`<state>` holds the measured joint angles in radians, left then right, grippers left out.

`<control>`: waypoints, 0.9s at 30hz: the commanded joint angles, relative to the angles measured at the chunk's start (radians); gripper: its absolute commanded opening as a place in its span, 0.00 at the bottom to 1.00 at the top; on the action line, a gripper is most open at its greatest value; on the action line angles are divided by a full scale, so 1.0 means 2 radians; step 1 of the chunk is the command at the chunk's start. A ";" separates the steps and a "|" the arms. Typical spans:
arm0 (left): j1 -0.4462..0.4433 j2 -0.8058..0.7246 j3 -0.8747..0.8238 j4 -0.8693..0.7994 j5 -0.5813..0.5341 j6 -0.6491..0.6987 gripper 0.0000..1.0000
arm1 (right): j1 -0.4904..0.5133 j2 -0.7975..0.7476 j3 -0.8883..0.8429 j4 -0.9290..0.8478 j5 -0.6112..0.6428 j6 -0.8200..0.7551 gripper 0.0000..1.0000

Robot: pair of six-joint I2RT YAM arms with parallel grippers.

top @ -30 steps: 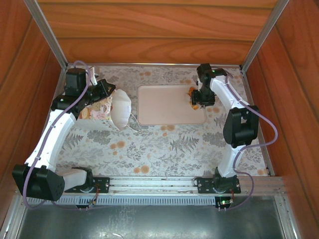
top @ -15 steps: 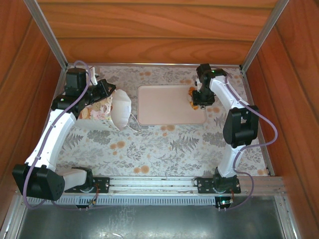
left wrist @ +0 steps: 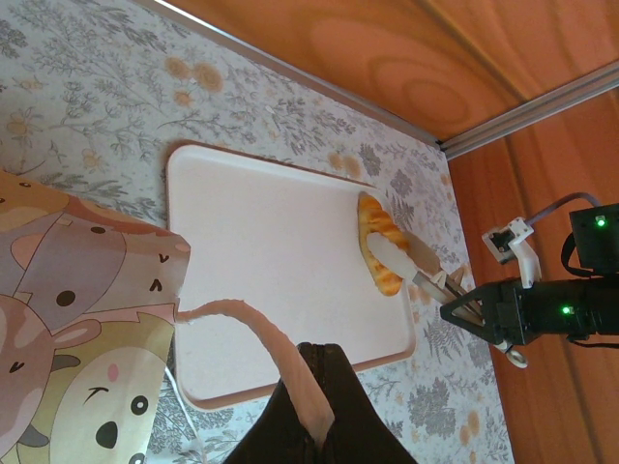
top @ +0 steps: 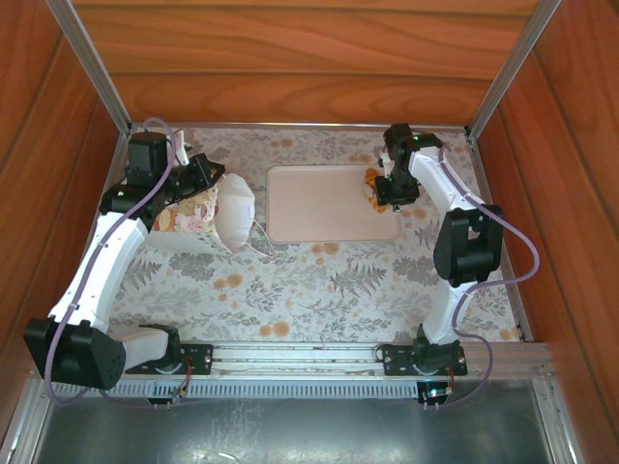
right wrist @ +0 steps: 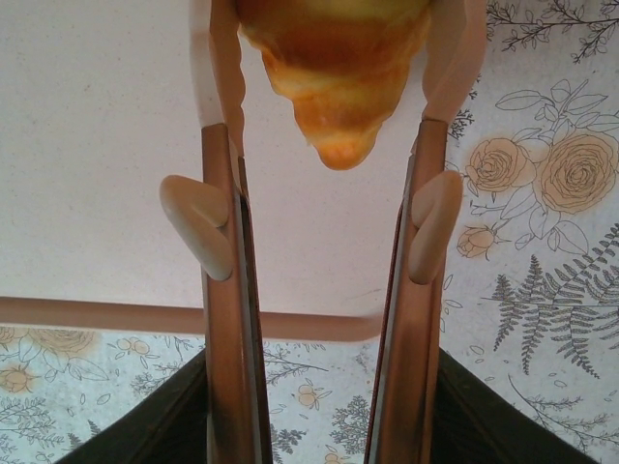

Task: Take the fake bread out of the paper bag

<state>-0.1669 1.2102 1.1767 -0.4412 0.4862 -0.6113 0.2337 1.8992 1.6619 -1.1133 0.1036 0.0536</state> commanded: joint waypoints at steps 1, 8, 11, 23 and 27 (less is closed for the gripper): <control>-0.003 -0.013 -0.007 0.013 0.003 -0.006 0.00 | -0.005 0.006 0.003 0.004 -0.006 0.003 0.51; -0.003 -0.018 -0.008 0.012 0.003 -0.006 0.00 | -0.006 0.011 0.005 0.012 -0.006 0.020 0.52; -0.003 -0.017 -0.008 0.013 0.002 -0.007 0.00 | -0.006 0.006 0.003 0.021 -0.005 0.023 0.52; -0.003 -0.019 -0.010 0.014 0.003 -0.007 0.00 | -0.006 0.006 0.001 0.019 -0.004 0.029 0.55; -0.003 -0.019 -0.010 0.013 0.003 -0.008 0.00 | -0.006 0.001 0.001 0.013 -0.004 0.024 0.53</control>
<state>-0.1669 1.1980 1.1610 -0.4404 0.4858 -0.6247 0.2325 1.9026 1.6619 -1.0691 0.0959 0.1059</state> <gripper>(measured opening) 0.046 0.531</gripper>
